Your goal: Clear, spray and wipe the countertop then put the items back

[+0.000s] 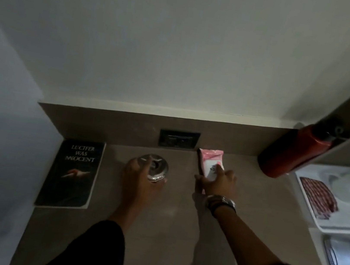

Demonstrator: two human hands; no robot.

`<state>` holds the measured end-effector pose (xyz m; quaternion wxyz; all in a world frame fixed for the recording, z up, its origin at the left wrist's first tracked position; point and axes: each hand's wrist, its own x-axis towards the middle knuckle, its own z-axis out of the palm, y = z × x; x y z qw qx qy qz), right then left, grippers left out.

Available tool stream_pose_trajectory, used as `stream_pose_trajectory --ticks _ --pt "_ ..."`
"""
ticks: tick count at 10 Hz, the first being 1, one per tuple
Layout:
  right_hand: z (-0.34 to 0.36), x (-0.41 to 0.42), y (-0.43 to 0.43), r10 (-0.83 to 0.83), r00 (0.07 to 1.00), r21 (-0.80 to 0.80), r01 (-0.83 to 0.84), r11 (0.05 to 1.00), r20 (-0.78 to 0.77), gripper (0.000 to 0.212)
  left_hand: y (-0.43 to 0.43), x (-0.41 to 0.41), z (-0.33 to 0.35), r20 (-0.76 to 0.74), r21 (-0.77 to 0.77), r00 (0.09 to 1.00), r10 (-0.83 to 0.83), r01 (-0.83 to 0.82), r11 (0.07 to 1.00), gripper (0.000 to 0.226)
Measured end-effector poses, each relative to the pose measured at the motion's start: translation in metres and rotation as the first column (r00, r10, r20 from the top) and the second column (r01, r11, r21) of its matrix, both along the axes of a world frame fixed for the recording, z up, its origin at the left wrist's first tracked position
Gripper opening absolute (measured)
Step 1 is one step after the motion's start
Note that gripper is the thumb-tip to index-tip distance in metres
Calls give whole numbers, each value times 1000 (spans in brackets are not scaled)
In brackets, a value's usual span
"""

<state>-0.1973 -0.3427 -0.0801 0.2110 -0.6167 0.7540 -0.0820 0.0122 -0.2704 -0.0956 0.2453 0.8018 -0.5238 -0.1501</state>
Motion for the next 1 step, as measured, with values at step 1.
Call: stream_pose_trajectory --ticks 1 --pt "3 5 -10 22 998 4 -22 1000 -64 82 -13 -11 -5 84 54 996 43 -48 997 94"
